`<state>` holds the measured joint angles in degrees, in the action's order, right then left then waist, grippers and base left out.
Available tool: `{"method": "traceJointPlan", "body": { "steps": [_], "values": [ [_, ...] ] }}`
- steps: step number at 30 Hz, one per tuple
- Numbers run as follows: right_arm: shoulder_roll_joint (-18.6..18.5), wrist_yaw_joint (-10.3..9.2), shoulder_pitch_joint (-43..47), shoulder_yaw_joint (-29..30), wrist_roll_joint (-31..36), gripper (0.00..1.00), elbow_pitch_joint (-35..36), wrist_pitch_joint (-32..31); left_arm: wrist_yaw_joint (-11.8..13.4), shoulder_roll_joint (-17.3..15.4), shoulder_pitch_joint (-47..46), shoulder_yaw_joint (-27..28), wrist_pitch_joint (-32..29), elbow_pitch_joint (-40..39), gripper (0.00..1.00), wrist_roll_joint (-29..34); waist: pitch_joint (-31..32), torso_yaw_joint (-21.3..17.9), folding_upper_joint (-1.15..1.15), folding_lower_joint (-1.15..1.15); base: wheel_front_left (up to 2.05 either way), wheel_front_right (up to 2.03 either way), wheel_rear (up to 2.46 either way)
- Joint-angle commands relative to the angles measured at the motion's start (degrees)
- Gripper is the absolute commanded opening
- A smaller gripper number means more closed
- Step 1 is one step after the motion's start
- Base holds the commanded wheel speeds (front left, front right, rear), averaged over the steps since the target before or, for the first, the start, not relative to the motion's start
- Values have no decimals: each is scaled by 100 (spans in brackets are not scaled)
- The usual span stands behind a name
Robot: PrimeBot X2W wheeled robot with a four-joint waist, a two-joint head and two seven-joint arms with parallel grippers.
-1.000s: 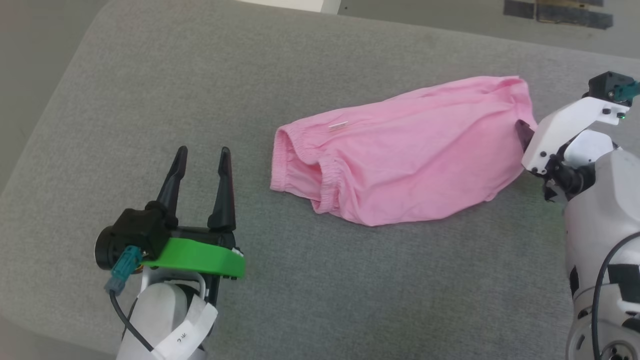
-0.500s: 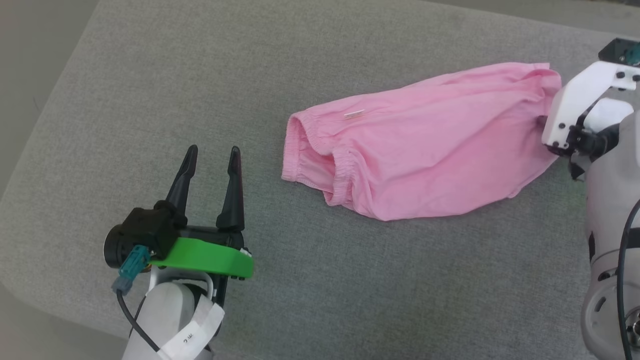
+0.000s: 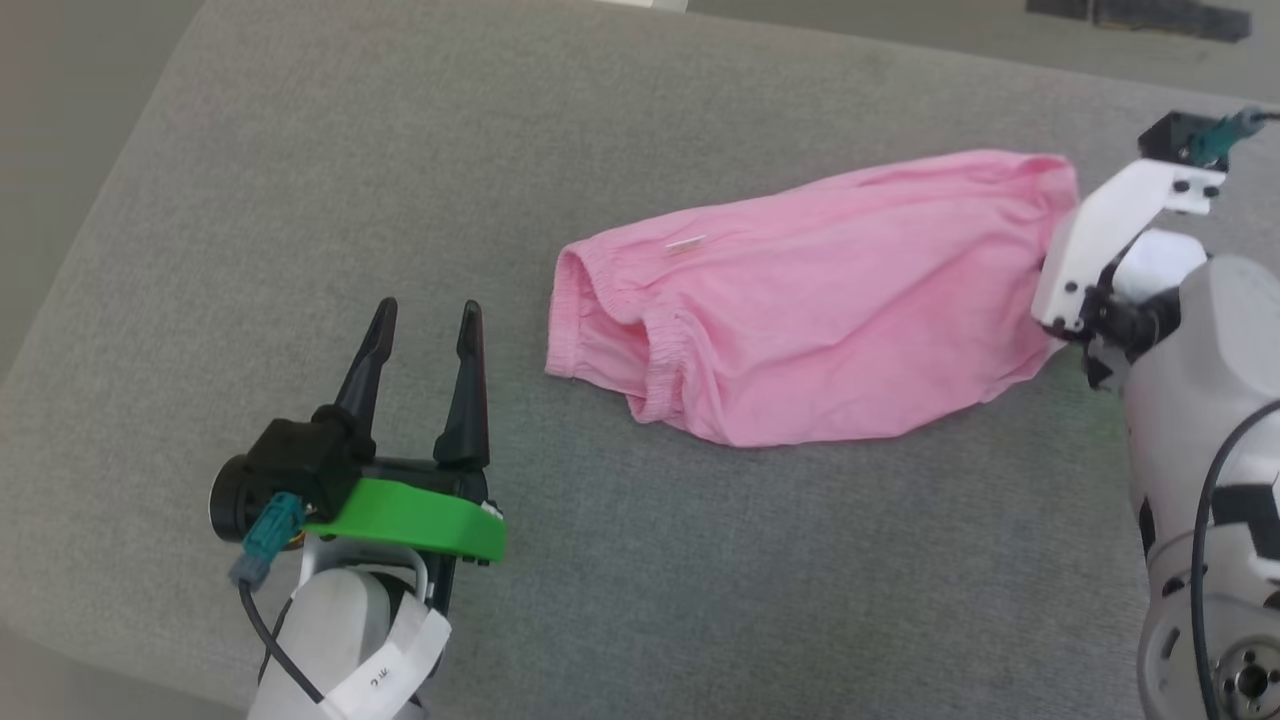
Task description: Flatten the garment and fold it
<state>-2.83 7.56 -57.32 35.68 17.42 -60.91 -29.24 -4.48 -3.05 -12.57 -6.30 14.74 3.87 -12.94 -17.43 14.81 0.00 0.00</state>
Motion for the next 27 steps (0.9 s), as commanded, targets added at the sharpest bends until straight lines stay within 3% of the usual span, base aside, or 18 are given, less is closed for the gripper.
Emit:
{"method": "traceJointPlan", "body": {
  "steps": [1,12,18,22,27],
  "values": [
    [-38,-8,193,-52,-70,0,81,121,-24,17,99,7,26,36,100,59,187,-154,0,0,0,0,0],
    [-575,-8,1306,-259,-203,0,1304,441,-90,17,377,42,26,107,100,162,651,-523,0,0,0,0,0],
    [-578,-8,1777,-498,-22,0,2352,333,-127,17,408,10,26,158,100,182,691,-597,0,0,0,0,0],
    [-505,-8,1956,-1128,45,0,3082,216,-141,17,371,-2,26,178,100,178,663,-597,0,0,0,0,0],
    [-525,-8,2120,-2375,-133,0,3973,-90,-162,17,332,-24,26,210,100,187,661,-536,0,0,0,0,0]
  ]
}}
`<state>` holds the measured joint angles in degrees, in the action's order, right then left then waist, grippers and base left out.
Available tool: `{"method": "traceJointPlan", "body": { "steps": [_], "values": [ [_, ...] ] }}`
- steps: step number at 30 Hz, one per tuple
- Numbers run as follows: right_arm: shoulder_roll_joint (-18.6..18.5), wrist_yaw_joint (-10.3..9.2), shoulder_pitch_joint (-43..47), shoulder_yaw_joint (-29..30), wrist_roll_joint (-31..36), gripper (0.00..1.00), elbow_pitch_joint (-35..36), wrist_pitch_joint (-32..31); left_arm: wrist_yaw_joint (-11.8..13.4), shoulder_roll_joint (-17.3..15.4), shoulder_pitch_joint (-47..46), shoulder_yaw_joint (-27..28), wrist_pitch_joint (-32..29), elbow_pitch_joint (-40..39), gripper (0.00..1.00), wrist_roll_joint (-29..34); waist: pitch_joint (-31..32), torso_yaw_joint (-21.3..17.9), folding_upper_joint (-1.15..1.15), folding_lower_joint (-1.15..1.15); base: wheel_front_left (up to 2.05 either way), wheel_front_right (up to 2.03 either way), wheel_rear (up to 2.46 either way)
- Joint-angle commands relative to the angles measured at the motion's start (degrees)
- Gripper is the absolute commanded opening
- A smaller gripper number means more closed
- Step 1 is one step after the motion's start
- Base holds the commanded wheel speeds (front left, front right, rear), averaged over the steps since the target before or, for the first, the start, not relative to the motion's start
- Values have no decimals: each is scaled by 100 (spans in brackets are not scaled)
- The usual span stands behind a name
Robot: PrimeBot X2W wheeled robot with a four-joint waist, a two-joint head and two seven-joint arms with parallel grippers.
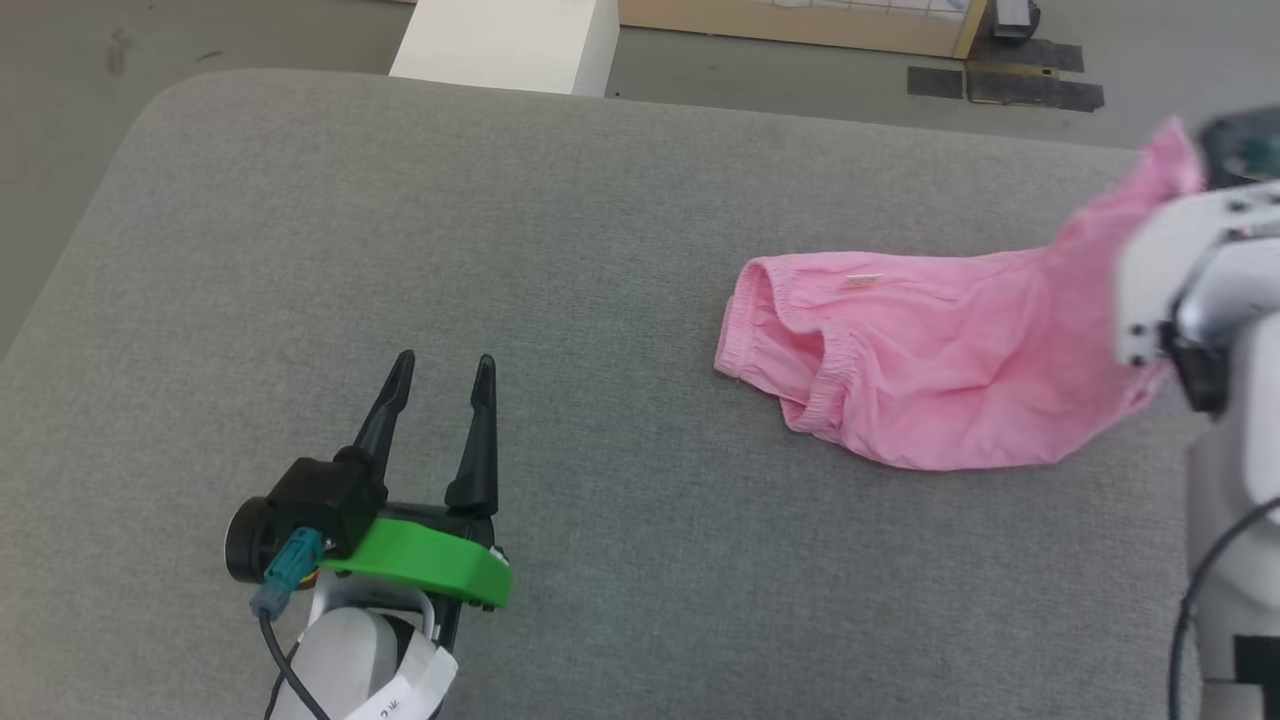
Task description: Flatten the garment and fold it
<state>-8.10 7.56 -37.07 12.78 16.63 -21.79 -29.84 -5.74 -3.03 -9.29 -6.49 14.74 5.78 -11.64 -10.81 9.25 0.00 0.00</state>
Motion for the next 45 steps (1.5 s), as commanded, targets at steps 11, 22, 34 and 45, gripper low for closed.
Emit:
{"method": "traceJointPlan", "body": {
  "steps": [11,22,34,45],
  "values": [
    [-371,-8,35,-2973,-867,0,879,-1016,-51,15,-117,-124,26,54,100,-29,-112,244,0,0,0,0,0],
    [-149,-8,-322,-4414,-1459,0,-267,-1141,-21,15,-302,-312,26,70,100,-148,-326,501,0,0,0,0,0],
    [-113,-8,-443,-4726,-2329,100,-299,-299,20,15,-220,-231,26,102,100,-123,-184,381,0,0,0,0,0],
    [216,-8,397,-2795,-2380,100,1191,1731,11,15,-51,-101,26,103,100,-81,205,-1,0,0,0,0,0]
  ]
}}
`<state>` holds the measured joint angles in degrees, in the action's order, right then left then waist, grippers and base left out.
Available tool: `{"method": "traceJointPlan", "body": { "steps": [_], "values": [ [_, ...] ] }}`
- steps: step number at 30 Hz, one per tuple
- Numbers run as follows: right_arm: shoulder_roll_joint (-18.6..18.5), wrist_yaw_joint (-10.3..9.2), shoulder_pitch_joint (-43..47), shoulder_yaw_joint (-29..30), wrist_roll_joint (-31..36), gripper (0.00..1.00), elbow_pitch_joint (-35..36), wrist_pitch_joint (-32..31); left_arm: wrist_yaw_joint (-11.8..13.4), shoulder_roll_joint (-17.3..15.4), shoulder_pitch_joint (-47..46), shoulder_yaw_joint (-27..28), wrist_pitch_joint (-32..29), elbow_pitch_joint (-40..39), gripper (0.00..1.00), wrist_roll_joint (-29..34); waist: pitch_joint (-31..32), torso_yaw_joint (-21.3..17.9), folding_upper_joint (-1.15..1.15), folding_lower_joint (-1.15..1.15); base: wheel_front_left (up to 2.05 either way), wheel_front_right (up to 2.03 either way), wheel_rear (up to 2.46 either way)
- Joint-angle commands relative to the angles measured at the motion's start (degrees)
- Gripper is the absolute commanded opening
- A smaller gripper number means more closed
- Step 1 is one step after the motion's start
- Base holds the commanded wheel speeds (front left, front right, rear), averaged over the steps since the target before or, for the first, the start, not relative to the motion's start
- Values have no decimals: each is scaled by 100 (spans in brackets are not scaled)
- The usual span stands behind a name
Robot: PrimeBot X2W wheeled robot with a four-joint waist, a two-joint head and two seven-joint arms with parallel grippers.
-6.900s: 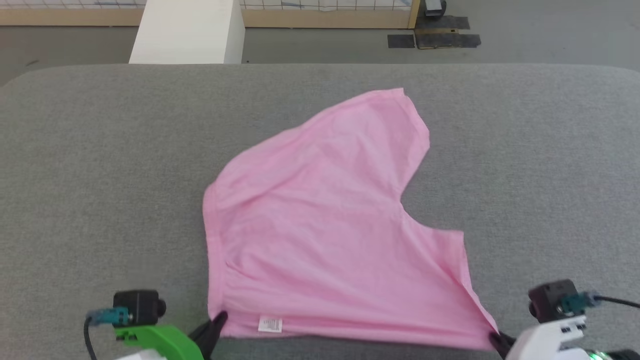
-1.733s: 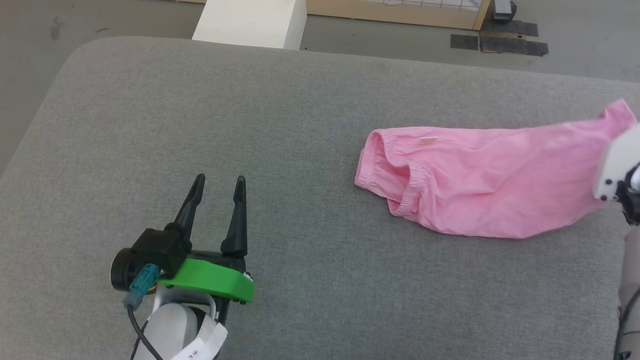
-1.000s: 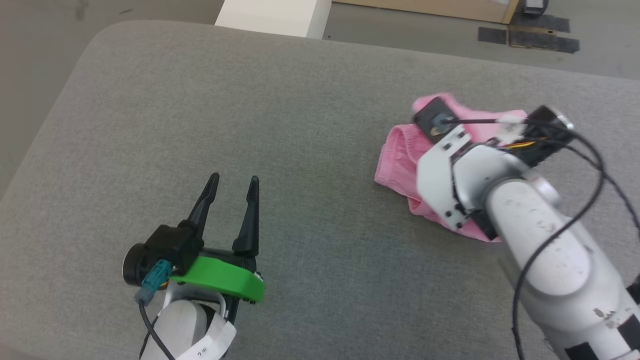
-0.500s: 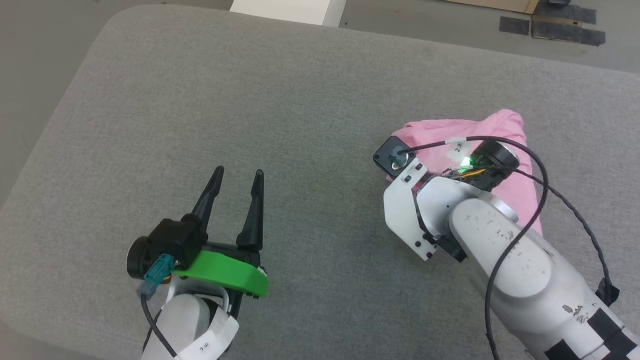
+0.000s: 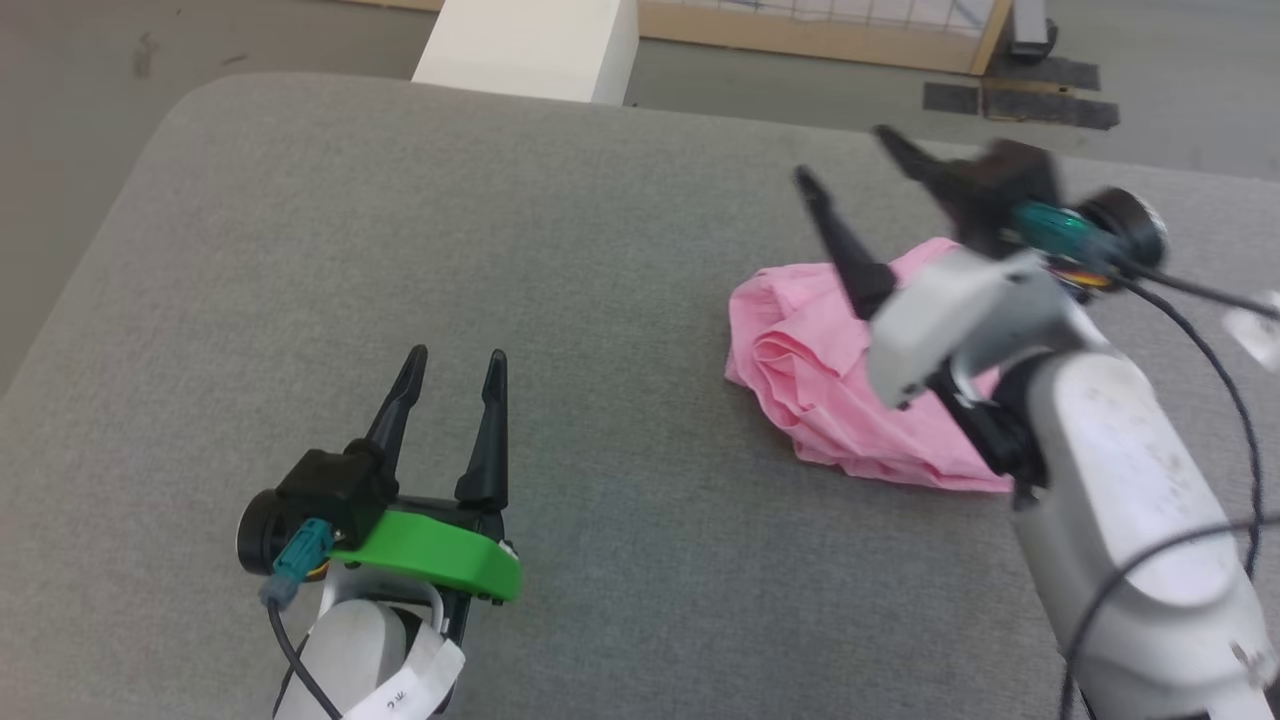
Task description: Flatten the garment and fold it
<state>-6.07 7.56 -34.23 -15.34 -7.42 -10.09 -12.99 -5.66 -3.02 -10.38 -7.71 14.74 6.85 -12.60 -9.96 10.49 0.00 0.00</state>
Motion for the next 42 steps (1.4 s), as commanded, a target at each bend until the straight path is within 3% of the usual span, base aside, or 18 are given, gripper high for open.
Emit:
{"method": "traceJointPlan", "body": {
  "steps": [1,9,18,28,42],
  "values": [
    [62,-8,297,277,65,100,186,256,6,14,78,39,26,-7,100,11,160,-174,0,0,0,0,0],
    [310,-8,1606,1582,-71,100,893,1392,33,14,191,152,26,-28,100,9,360,-505,0,0,0,0,0],
    [318,-8,2592,1967,-409,100,860,2386,61,14,330,302,26,-63,100,-59,483,-671,0,0,0,0,0],
    [319,-8,3409,2118,-19,100,780,2631,68,14,518,427,26,-15,100,-54,623,-709,0,0,0,0,0],
    [319,-8,3585,2164,-38,100,833,2592,61,14,576,420,26,65,100,-31,644,-782,0,0,0,0,0]
  ]
}}
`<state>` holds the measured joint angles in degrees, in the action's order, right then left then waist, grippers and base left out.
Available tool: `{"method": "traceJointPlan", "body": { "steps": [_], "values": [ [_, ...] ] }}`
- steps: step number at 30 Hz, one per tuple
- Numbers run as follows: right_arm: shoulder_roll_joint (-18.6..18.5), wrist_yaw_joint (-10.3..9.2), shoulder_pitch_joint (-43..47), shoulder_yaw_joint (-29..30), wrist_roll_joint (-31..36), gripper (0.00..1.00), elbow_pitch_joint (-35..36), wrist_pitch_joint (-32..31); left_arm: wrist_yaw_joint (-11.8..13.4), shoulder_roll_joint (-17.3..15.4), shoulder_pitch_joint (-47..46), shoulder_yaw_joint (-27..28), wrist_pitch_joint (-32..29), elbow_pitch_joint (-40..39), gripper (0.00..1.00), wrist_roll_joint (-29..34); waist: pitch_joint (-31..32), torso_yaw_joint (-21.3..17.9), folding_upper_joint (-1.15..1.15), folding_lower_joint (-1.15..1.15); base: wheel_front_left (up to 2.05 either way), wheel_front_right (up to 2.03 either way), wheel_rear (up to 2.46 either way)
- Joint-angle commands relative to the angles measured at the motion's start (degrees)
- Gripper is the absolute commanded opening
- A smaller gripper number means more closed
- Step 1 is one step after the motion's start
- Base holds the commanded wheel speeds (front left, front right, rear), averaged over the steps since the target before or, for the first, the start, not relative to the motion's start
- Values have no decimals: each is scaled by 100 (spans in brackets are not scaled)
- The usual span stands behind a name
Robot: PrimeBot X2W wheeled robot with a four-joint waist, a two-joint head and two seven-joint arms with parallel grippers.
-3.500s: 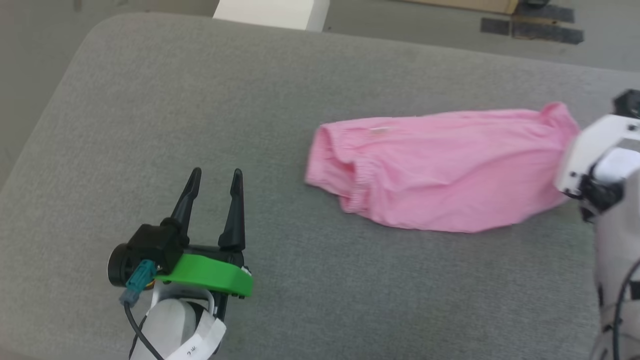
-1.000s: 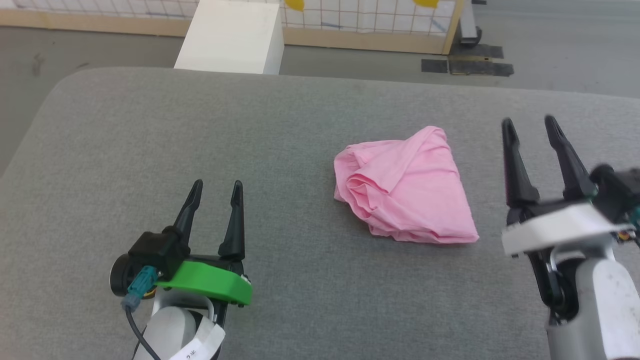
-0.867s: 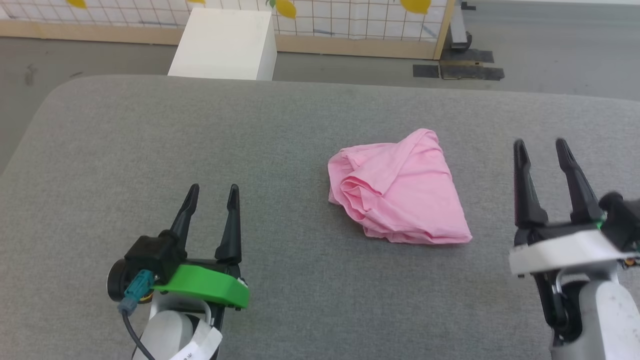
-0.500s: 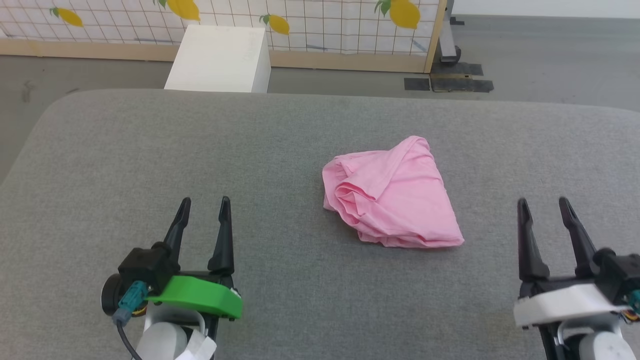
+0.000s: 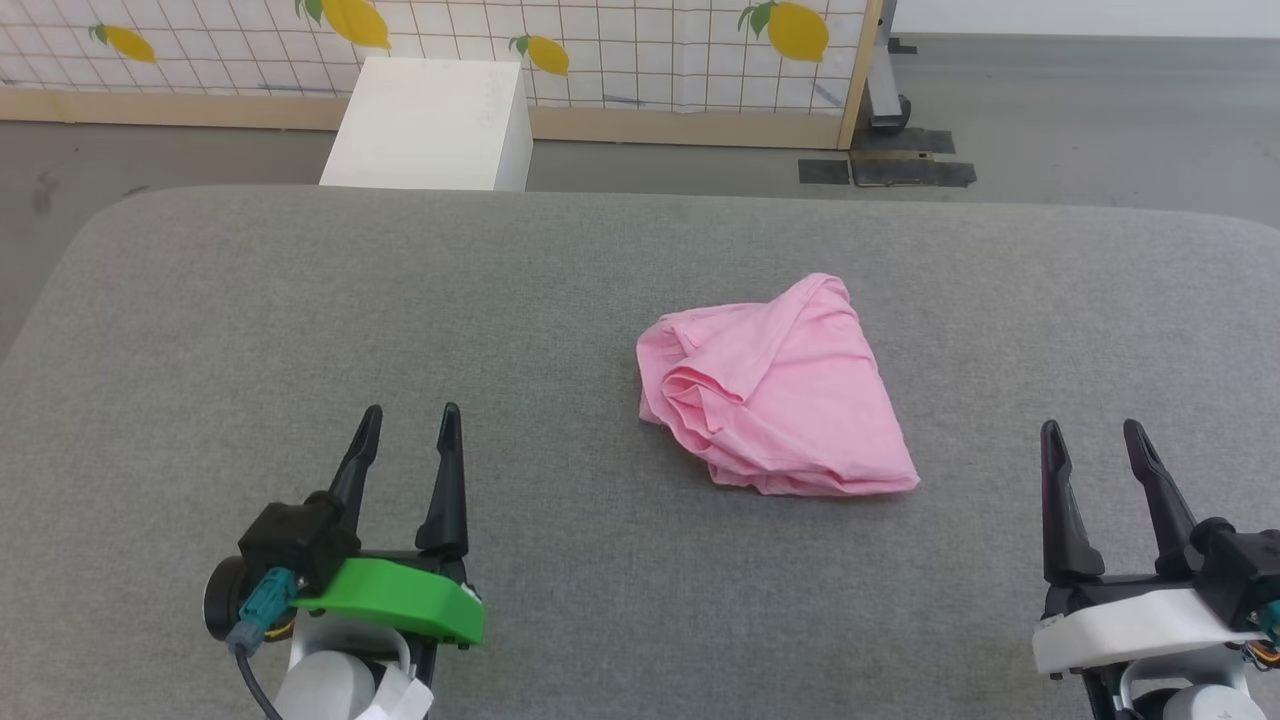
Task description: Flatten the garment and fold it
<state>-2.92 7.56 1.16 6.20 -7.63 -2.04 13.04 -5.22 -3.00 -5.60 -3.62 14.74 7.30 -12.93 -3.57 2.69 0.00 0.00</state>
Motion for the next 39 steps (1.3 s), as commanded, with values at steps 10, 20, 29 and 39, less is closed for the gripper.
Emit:
{"method": "traceJointPlan", "body": {
  "steps": [10,20,29,39],
  "values": [
    [4,-8,54,0,-124,100,-12,-156,23,13,127,6,26,48,100,8,42,-36,0,0,0,0,0],
    [4,-8,-1118,26,-4583,100,-1378,-2488,30,13,41,10,26,24,100,25,-100,-56,0,0,0,0,0],
    [-5,-8,-3310,1198,-4583,100,-4163,-4715,-8,13,-136,-114,26,-2,100,1,-423,202,0,0,0,0,0],
    [-156,-8,-4797,1797,-2789,100,-6059,-5358,8,13,-374,-211,26,-48,100,-45,-837,576,0,0,0,0,0]
  ]
}}
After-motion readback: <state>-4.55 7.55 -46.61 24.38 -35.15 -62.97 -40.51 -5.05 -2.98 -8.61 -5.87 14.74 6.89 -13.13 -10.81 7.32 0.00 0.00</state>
